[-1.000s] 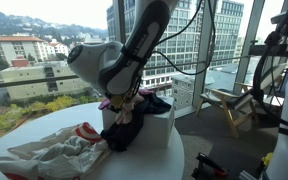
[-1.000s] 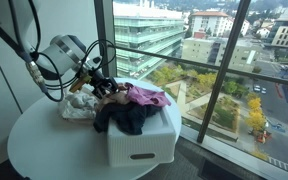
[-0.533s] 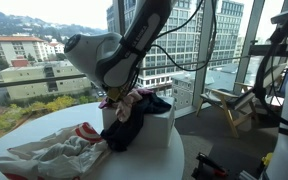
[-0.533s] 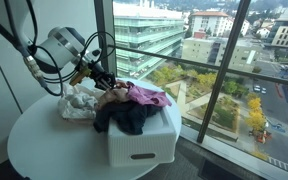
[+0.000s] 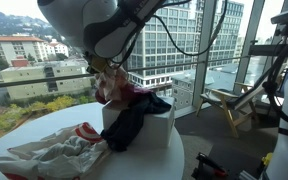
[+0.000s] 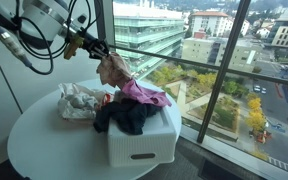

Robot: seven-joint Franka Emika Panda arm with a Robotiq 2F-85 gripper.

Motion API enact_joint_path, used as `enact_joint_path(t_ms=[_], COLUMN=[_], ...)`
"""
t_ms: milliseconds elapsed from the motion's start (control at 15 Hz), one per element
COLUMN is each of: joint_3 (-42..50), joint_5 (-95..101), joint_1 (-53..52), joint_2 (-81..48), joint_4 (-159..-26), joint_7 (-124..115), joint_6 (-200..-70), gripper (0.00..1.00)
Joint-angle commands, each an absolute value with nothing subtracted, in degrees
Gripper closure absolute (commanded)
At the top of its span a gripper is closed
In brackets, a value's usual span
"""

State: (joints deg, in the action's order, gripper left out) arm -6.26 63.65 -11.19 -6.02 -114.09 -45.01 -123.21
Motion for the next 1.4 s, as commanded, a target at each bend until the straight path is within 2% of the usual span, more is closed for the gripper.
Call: enact_joint_path(t_ms=[0,467,867,1333], joint_3=[-8.3,-11.9,-13.3,-12.0], joint_5=[63.8,51.0,41.2,40.6], joint_1=[-11.5,-12.6,-15.6,-19.4], joint_2=[-2.5,-4.0,-13.6,-25.0], joint_4=[-111.3,-107.8,-106.9,-103.8], joint_7=[-44.7,-33.5,-21.1,-14.2], joint_6=[-125.3,-137.9,-135.2,-134.5], gripper=[0.97,0.97,0.97,0.97])
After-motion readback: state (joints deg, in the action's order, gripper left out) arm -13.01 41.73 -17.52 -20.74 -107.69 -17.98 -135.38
